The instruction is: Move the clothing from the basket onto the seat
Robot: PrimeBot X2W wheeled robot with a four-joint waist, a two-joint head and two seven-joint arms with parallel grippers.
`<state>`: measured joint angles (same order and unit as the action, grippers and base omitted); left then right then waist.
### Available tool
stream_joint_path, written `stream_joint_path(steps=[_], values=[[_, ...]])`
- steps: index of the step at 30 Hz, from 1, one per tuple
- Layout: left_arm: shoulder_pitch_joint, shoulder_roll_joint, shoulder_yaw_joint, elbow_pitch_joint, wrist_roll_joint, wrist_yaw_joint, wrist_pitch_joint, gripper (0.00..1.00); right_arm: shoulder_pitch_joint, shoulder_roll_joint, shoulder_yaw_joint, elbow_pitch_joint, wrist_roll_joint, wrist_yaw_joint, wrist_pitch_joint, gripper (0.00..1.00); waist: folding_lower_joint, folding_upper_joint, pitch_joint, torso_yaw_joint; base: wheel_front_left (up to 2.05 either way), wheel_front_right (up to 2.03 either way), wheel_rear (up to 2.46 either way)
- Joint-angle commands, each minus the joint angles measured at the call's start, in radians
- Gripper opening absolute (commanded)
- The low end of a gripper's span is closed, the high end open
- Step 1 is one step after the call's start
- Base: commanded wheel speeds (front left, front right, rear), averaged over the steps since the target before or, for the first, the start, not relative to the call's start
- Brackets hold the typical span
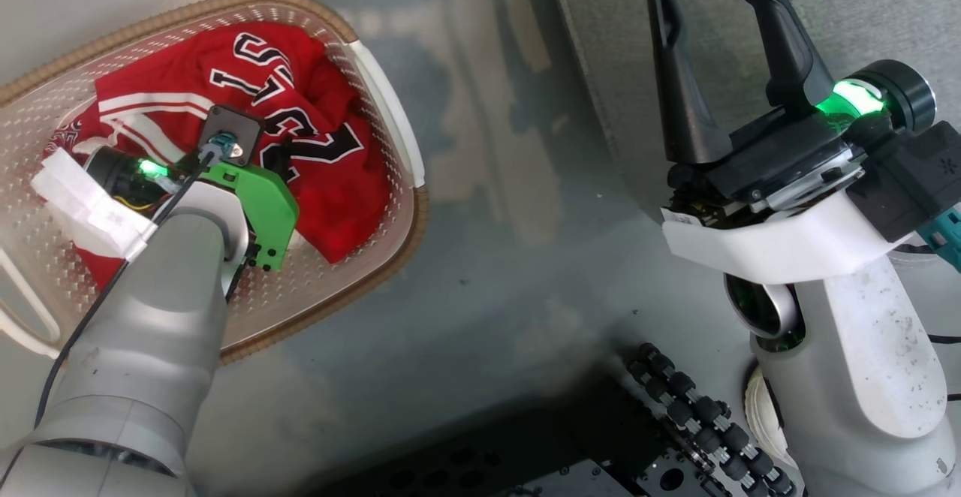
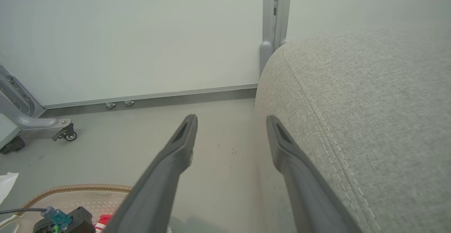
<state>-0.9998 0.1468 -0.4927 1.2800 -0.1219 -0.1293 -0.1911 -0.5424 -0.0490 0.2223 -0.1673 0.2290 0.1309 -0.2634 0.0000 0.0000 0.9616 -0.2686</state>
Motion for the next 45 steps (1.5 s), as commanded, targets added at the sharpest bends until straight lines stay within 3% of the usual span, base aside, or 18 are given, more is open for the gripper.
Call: stream_joint_path(steps=[1,14,24,34,45], values=[[-0.020,-0.001,-0.015,0.002,-0.006,-0.002,-0.002,0.00,0.014,-0.003,0.002,-0.004,-0.005,0.000,-0.002,1.00,0.0000,0.0000,0.001,0.007,0.00,0.00,0.00],[0.006,-0.023,-0.111,-0.015,-0.104,-0.002,-0.058,0.00,0.014,-0.003,0.010,0.030,-0.011,0.000,-0.002,1.00,0.0000,0.0000,-0.074,0.030,0.00,0.00,0.00],[0.083,-0.019,-0.156,-0.163,-0.199,-0.002,-0.075,0.00,0.038,-0.003,-0.001,0.086,-0.030,0.000,-0.002,1.00,0.0000,0.0000,-0.212,0.089,0.00,0.00,0.00],[0.226,-0.001,-0.085,-0.385,-0.218,-0.002,-0.075,0.00,0.085,-0.003,-0.022,0.157,-0.051,0.000,-0.002,1.00,0.0000,0.0000,-0.372,0.162,0.00,0.00,0.00],[0.401,-0.024,0.043,-0.646,-0.171,-0.002,-0.075,0.00,0.186,-0.003,-0.055,0.222,-0.062,0.000,-0.002,1.00,0.0000,0.0000,-0.566,0.234,0.00,0.00,0.00]])
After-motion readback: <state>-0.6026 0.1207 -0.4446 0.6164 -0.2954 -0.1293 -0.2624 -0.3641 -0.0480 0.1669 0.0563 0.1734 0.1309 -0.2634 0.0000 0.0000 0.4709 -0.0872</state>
